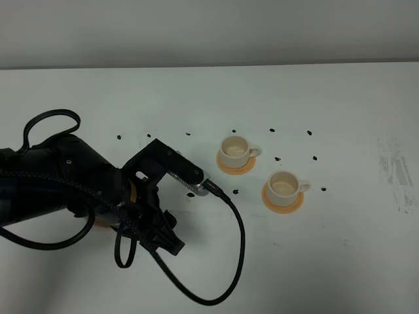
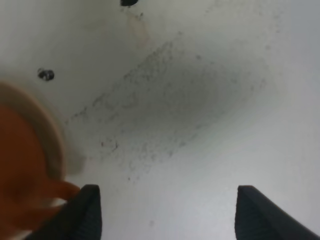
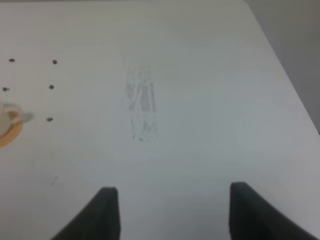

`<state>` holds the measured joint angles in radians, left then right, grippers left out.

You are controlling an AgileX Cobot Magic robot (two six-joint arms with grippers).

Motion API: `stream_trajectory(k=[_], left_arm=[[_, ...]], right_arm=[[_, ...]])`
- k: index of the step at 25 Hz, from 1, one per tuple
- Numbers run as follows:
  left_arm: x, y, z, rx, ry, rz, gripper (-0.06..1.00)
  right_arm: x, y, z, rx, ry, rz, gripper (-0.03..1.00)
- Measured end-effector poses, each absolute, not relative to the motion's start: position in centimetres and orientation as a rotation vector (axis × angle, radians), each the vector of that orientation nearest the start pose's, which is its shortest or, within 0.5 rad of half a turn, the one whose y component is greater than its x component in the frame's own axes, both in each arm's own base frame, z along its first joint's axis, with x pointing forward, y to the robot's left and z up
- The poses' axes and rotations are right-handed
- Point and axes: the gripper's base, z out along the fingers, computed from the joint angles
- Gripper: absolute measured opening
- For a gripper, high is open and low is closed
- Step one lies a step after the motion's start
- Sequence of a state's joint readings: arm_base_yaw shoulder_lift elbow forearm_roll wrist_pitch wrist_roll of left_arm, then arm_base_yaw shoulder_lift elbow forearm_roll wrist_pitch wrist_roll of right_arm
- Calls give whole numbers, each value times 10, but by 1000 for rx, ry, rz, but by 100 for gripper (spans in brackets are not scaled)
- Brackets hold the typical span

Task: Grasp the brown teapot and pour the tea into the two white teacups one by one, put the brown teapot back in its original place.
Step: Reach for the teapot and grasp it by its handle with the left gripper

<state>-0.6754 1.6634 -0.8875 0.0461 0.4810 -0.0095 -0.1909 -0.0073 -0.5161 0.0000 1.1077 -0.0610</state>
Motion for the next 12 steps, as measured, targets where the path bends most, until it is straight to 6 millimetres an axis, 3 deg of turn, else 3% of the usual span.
stream_trajectory(k=[5, 12], left_arm=[[244, -191, 162, 748, 2685, -157, 54], [251, -185, 161, 692, 2673, -112, 54]], right_arm=[[-10, 2, 278, 134, 2067, -155, 47], [-10, 2, 278, 134, 2067, -155, 47]])
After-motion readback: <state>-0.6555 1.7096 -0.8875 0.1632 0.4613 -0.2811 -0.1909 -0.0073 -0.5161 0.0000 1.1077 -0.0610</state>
